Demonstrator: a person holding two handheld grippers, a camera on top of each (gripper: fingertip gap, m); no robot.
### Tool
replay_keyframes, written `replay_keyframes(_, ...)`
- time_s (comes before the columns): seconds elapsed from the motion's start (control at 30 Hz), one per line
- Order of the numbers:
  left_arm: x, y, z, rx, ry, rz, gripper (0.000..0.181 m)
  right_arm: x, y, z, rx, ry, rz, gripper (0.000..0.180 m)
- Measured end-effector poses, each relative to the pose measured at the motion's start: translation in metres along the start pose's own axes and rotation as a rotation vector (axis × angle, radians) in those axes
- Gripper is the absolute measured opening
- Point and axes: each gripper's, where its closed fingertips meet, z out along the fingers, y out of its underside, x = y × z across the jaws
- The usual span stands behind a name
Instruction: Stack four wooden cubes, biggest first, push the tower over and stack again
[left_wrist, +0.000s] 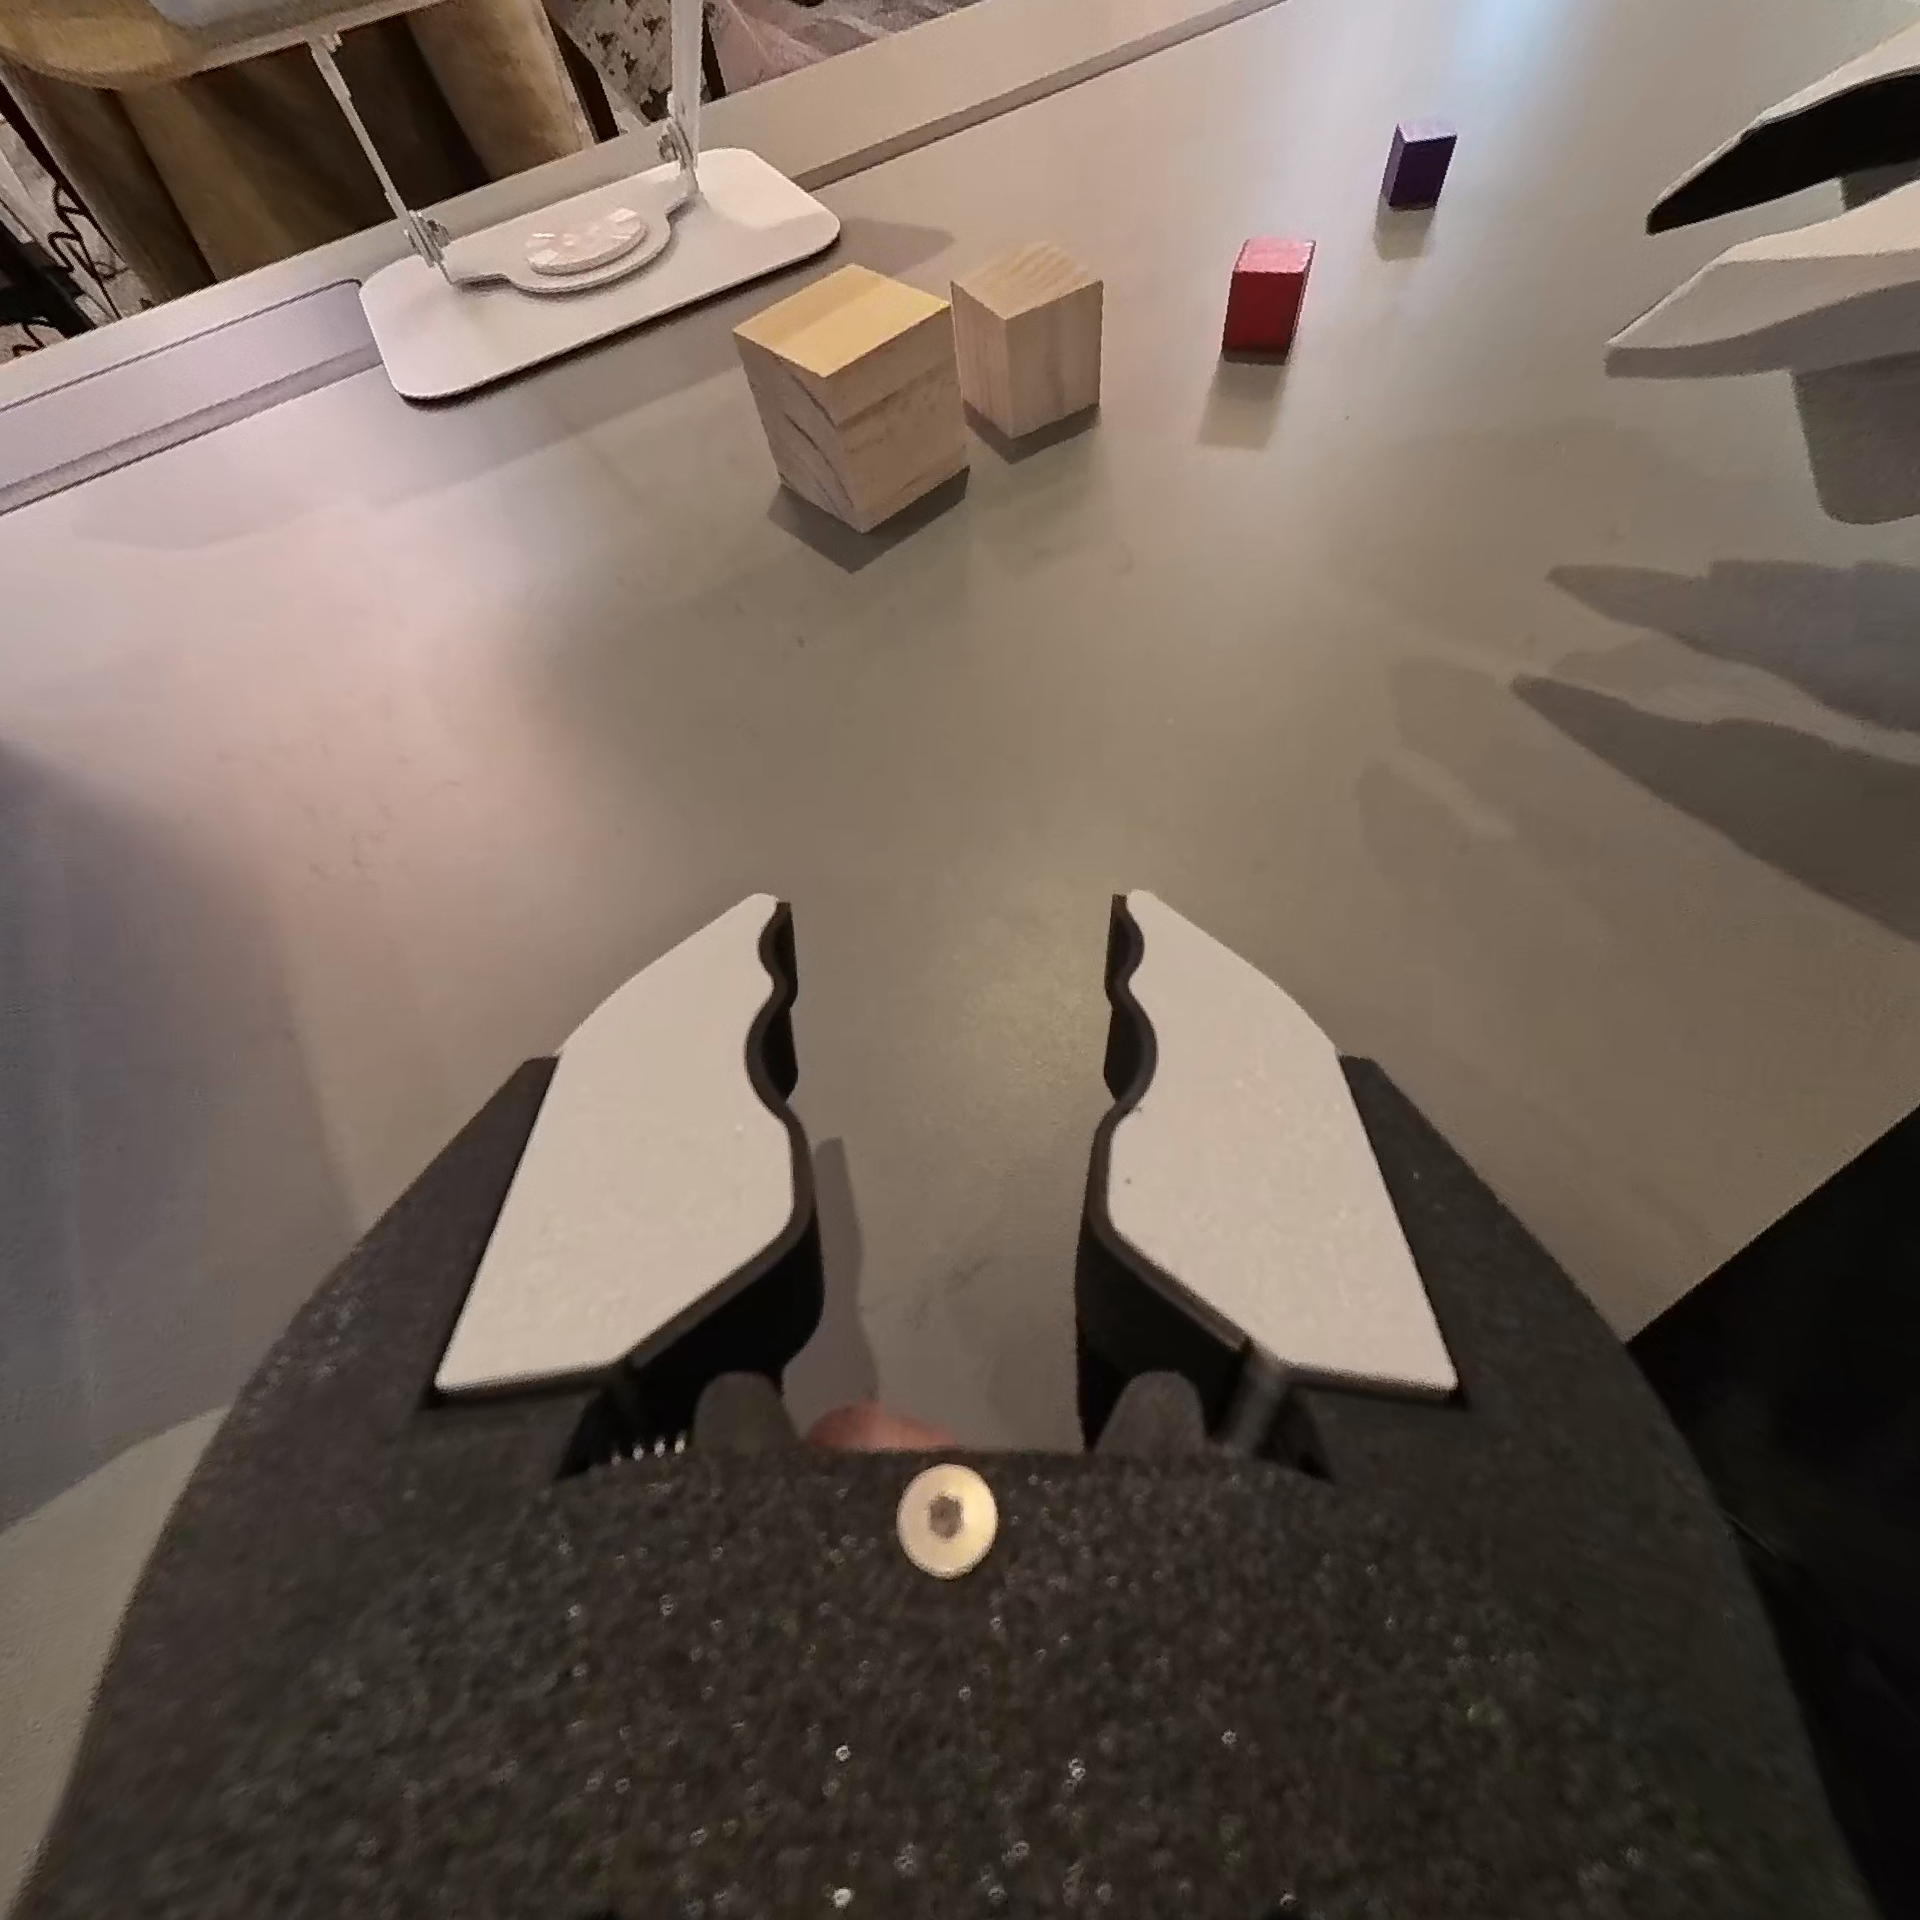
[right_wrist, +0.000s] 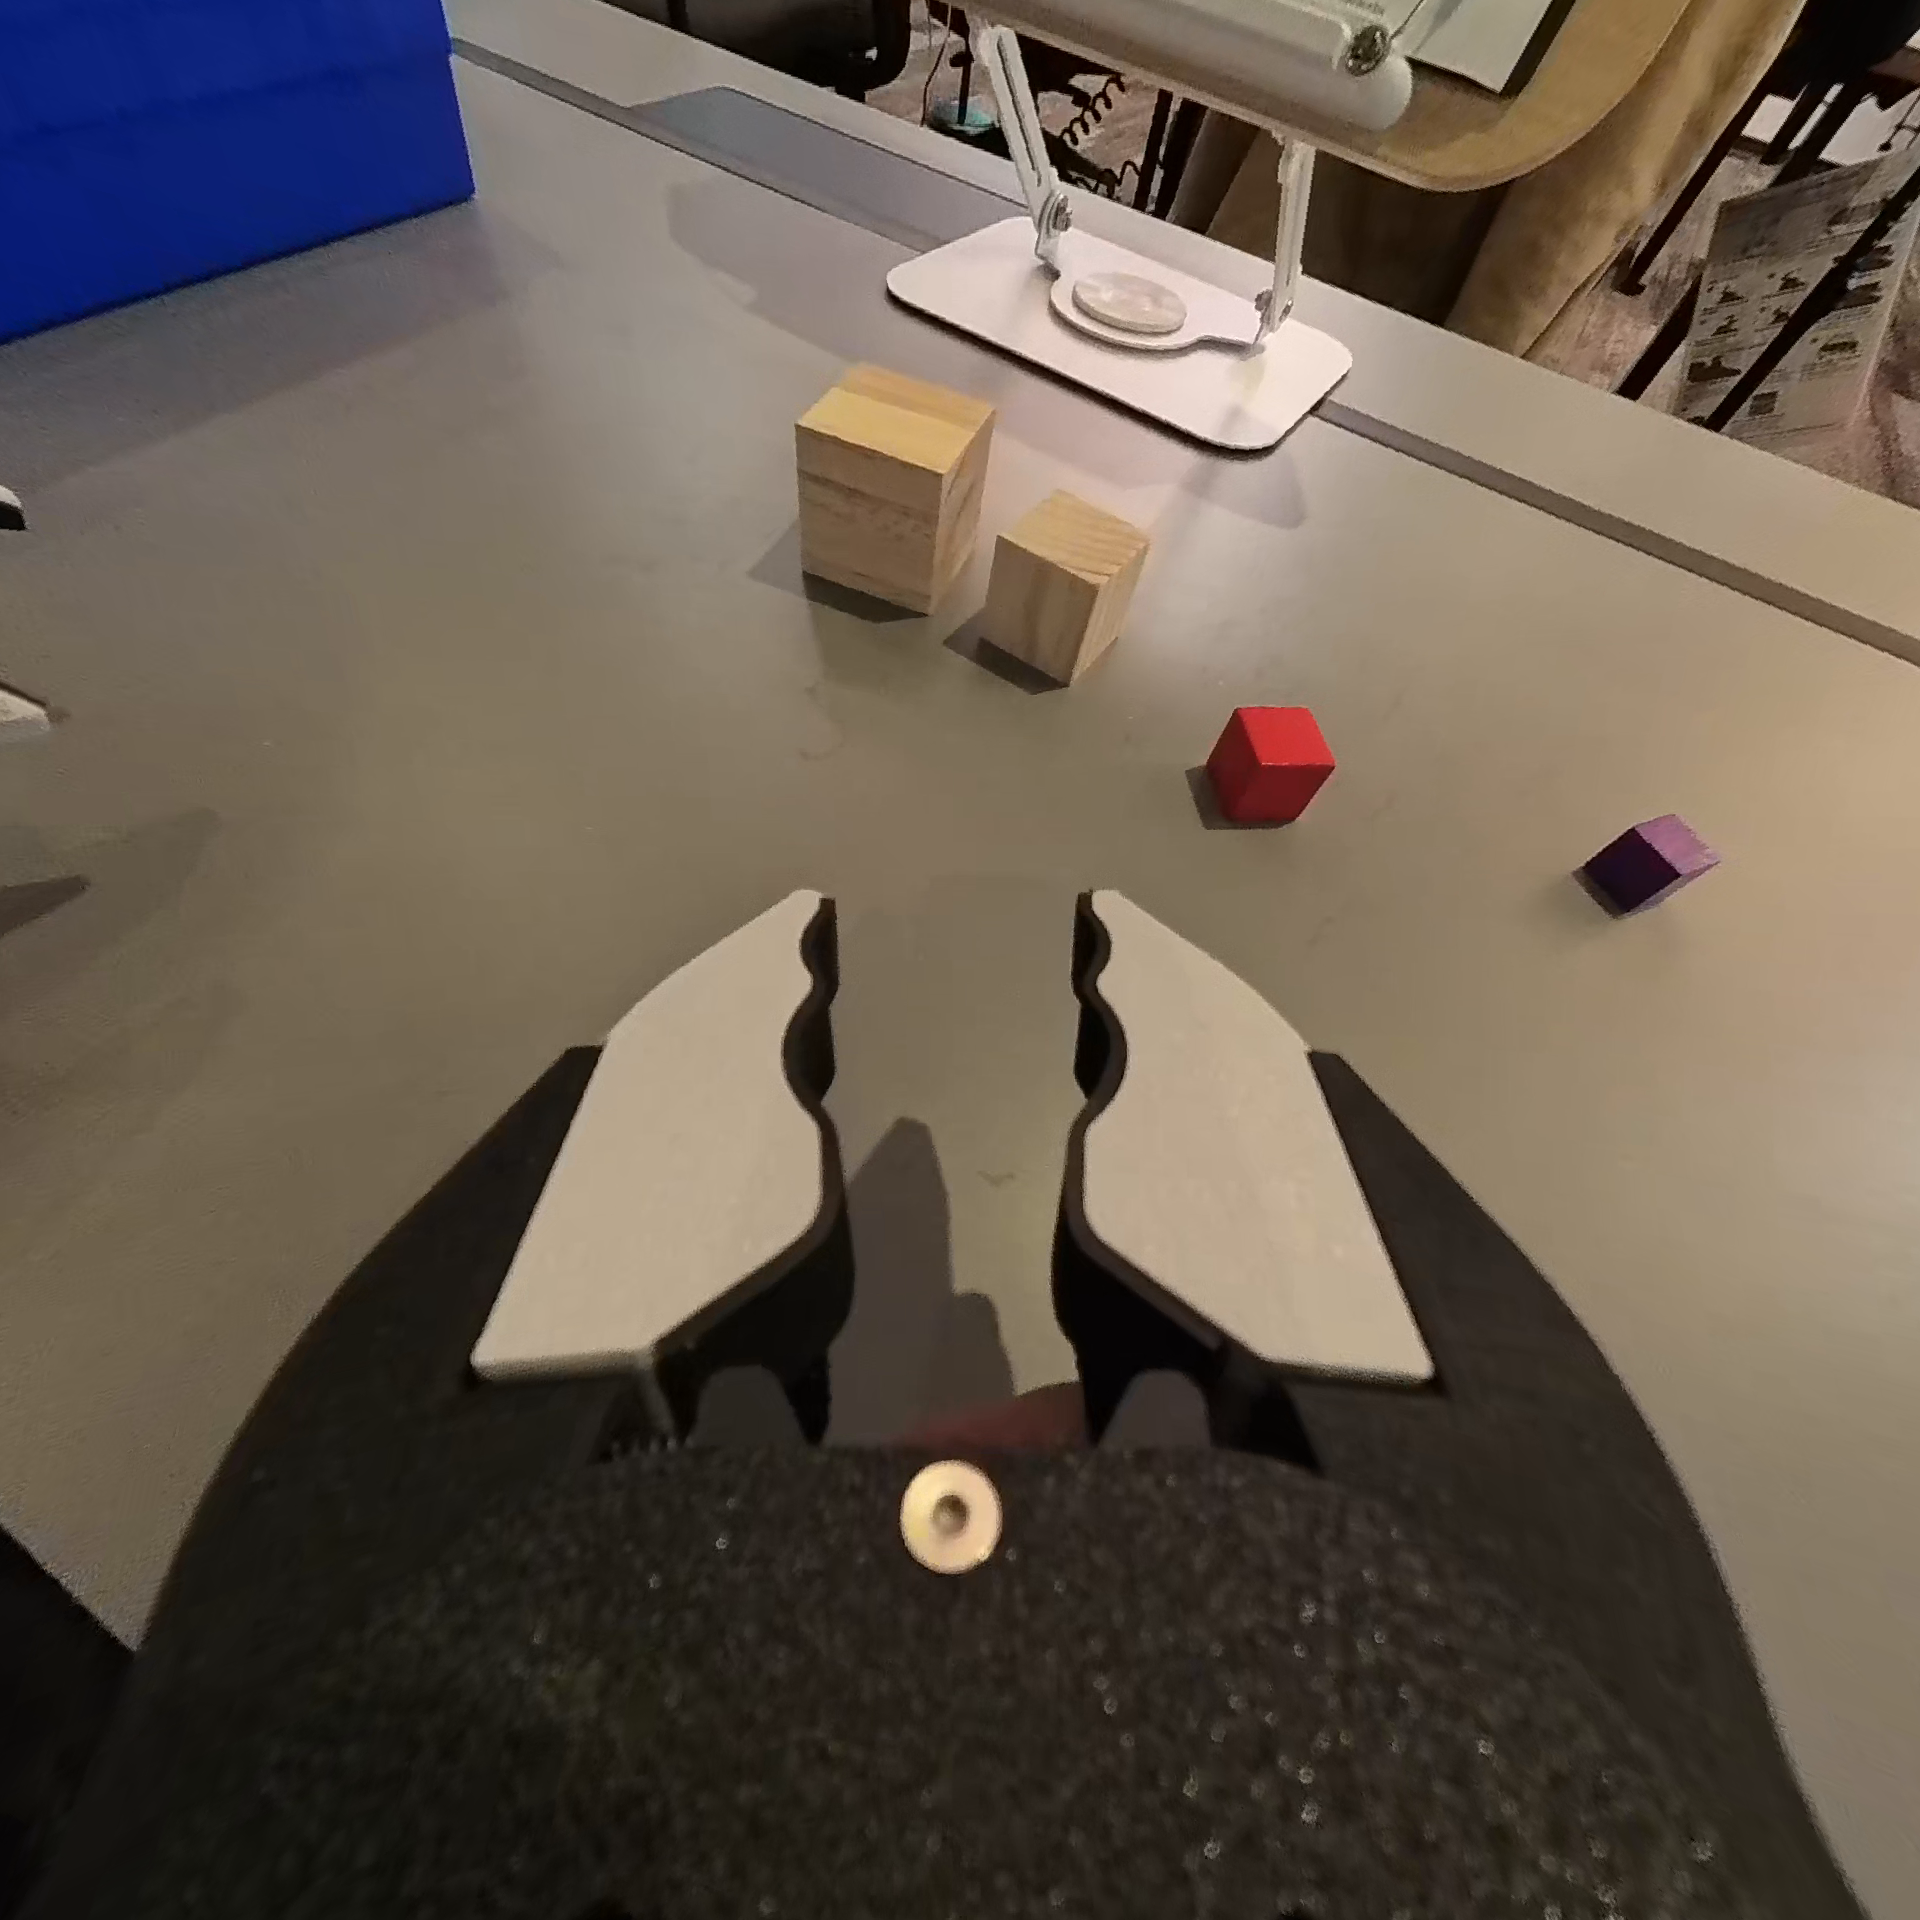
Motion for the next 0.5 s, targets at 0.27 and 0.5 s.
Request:
replay_keyframes(0.27, 0.003, 0.002, 0.000, -0.009, 0.008, 0.012, 0.057, -0.001, 0.000, 0.000, -0.003, -0.006, -0.004, 0.043)
replay_keyframes(0.5, -0.011, -0.030, 0.030, -0.050, 0.100, 0.138, 0.063, 0.000, 0.002, 0.000, -0.007, -0.018, 0.001, 0.042)
